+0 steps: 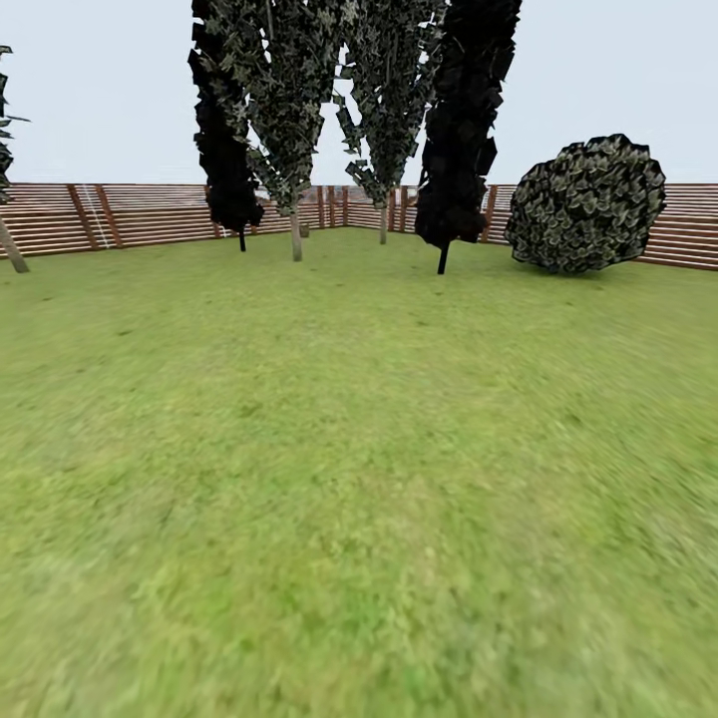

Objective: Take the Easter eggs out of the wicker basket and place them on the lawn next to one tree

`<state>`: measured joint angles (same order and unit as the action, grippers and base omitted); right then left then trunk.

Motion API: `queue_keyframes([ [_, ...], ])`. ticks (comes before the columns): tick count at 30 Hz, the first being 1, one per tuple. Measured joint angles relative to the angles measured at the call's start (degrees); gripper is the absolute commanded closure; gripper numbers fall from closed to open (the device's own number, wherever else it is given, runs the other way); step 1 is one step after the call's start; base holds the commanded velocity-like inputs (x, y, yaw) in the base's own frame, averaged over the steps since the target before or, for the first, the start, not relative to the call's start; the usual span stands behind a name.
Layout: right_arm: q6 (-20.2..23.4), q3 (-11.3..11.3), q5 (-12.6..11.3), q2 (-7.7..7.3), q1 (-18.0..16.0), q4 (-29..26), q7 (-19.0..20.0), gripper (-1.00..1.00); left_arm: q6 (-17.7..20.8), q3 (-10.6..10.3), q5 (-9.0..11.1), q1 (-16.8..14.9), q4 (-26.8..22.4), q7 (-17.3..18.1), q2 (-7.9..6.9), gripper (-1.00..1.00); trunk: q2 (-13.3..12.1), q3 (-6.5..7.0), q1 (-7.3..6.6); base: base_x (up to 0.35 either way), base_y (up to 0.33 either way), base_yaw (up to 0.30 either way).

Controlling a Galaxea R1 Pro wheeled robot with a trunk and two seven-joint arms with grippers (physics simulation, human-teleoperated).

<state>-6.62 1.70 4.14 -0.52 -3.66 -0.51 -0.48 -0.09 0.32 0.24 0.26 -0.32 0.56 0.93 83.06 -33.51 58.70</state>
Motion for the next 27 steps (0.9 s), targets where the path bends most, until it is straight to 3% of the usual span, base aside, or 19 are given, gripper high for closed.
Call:
queue_keyframes([
  [27,0.0,0.0,0.0,0.0,0.0,-0.01,0.0,-1.0,0.01,0.0,0.0,0.0,0.0,0.0,0.01,-1.0,0.0,0.0,0.0,0.325,0.0,0.0],
])
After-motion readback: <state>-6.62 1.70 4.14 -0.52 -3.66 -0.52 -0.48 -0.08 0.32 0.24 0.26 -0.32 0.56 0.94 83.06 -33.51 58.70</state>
